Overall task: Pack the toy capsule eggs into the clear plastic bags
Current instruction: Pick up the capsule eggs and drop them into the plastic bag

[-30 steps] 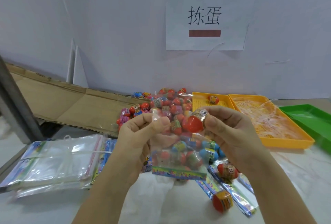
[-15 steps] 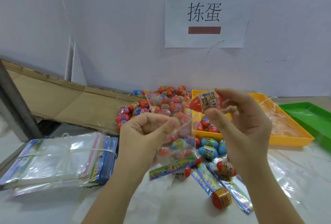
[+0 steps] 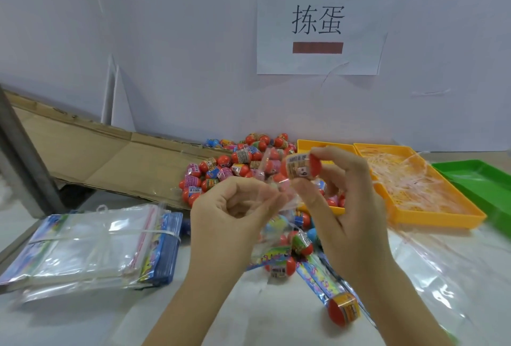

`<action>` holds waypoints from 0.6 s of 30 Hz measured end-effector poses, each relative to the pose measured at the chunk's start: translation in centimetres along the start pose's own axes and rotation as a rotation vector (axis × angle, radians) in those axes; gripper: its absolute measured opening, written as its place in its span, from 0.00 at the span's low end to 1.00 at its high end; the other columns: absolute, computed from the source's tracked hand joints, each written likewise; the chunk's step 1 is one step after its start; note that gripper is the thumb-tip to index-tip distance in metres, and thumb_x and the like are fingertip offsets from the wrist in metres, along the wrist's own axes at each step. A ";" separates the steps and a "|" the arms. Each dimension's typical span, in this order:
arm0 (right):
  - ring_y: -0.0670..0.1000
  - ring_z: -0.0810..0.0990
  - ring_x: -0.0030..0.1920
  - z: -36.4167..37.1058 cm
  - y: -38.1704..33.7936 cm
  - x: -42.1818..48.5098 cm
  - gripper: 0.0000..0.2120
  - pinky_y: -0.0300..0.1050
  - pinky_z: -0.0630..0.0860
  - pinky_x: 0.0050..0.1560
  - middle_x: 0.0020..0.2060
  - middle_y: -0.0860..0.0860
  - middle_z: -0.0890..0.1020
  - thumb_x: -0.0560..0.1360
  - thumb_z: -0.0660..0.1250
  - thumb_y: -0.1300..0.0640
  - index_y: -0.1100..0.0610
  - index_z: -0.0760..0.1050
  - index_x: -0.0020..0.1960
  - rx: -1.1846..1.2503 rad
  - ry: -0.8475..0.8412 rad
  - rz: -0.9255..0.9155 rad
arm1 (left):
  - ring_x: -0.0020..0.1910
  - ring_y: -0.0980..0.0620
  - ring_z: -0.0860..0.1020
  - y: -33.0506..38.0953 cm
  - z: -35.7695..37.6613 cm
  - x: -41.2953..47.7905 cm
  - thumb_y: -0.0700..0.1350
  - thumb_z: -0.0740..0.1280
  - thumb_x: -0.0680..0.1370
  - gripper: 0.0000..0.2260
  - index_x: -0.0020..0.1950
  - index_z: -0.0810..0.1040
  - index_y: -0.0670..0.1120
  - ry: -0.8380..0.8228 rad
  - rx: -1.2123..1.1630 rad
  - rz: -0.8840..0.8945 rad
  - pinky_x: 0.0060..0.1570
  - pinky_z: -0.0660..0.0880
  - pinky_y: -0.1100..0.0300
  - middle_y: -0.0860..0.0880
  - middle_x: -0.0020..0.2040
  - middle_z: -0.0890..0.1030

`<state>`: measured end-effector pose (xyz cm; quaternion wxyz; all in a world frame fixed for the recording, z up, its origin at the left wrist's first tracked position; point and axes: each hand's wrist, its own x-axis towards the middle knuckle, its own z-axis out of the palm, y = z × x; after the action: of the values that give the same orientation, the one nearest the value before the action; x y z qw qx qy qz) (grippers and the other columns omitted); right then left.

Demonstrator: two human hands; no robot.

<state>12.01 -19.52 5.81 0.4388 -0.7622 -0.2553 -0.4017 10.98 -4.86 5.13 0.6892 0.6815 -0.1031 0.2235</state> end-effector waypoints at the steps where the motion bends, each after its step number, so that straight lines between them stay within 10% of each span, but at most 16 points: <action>1: 0.46 0.80 0.47 -0.1 0.1 0.1 0.14 0.51 0.77 0.45 0.50 0.38 0.79 0.77 0.63 0.43 0.44 0.67 0.61 -0.026 -0.012 -0.010 | 0.37 0.54 0.84 0.0 0.0 0.0 0.52 0.77 0.63 0.08 0.41 0.84 0.55 -0.005 0.005 0.004 0.39 0.82 0.60 0.54 0.37 0.85; 8: 0.51 0.74 0.47 -0.3 -0.3 0.5 0.15 0.32 0.67 0.53 0.48 0.45 0.78 0.74 0.67 0.48 0.53 0.77 0.58 -0.159 -0.038 -0.112 | 0.39 0.51 0.84 -0.1 -0.2 0.1 0.58 0.77 0.65 0.13 0.47 0.83 0.58 -0.058 0.018 0.035 0.39 0.83 0.54 0.54 0.40 0.86; 18: 0.51 0.63 0.53 -0.5 -1.1 0.1 0.13 0.29 0.56 0.60 0.59 0.47 0.66 0.73 0.63 0.45 0.39 0.78 0.57 -0.223 -0.085 0.057 | 0.42 0.57 0.84 -0.2 0.1 0.0 0.49 0.77 0.68 0.16 0.53 0.81 0.62 -0.195 -0.007 0.054 0.38 0.80 0.64 0.57 0.44 0.86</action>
<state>10.98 -19.44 6.54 0.3513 -0.8296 -0.2055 -0.3822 11.07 -4.95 4.97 0.6720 0.6946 -0.1888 0.1744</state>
